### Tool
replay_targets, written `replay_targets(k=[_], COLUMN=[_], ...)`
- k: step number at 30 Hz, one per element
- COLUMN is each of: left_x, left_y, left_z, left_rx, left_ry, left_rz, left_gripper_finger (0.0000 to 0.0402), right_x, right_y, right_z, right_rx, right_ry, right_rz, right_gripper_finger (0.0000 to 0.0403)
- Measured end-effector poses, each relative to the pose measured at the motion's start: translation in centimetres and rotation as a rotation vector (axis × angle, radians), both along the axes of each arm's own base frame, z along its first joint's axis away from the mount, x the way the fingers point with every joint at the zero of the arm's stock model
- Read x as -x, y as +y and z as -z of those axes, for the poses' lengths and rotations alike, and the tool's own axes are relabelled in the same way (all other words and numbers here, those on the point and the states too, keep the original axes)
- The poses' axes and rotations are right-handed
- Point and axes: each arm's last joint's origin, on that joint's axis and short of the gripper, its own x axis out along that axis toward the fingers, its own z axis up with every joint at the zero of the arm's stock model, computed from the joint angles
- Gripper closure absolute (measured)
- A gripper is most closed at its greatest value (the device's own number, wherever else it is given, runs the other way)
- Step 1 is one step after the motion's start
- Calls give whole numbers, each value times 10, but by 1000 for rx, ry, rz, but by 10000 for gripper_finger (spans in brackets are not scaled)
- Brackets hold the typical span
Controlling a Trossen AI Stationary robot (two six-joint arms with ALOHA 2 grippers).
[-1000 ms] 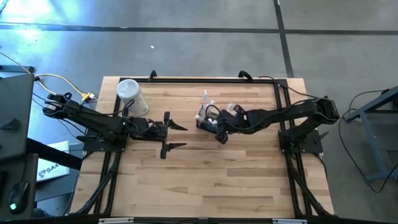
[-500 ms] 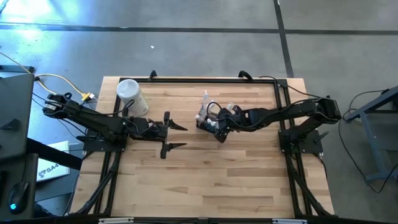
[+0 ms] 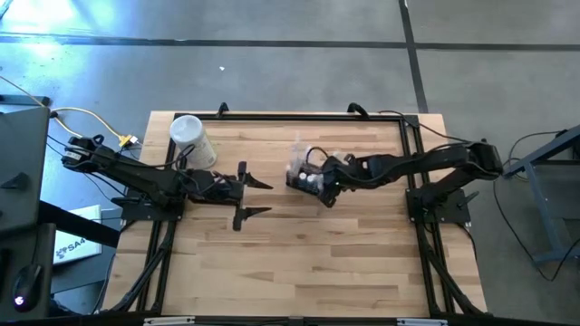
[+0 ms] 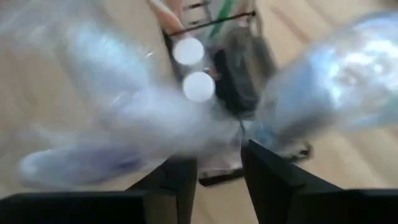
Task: Pick & Place toothbrushing station
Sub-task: Put the violet toothbrush into the mesh organizer, then return to Home Position
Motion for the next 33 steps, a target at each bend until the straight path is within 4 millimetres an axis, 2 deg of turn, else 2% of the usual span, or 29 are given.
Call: replay_targets(k=[7,12,17,21,27,30,33], left_x=[0,1,5,14,33,44,56], left_y=[0,0,3,6,13,17,21], left_z=[-1,-2,-6,-13,-19,-19,-18], left_rx=[19,19,10,-13,-54,-71,-94], left_ry=[-7,-11,-30,-48,-17,26,71], left_rz=[-1,-2,-42,-75,-167,-200,-248], left_gripper_finger=[132,132,132,132,141,174,234], right_x=[13,17,25,42,86,111,136], right_y=[-7,-9,-8,-6,-3,-1,1], right_z=[-15,-22,-38,-57,-89,-99,-105], right_rx=[56,45,-9,-53,-62,-28,32], right_ry=[-16,-38,-111,-183,-262,-265,-261], right_rz=[42,25,-5,-19,-38,-46,-27], right_gripper_finger=[294,296,300,312,359,393,398])
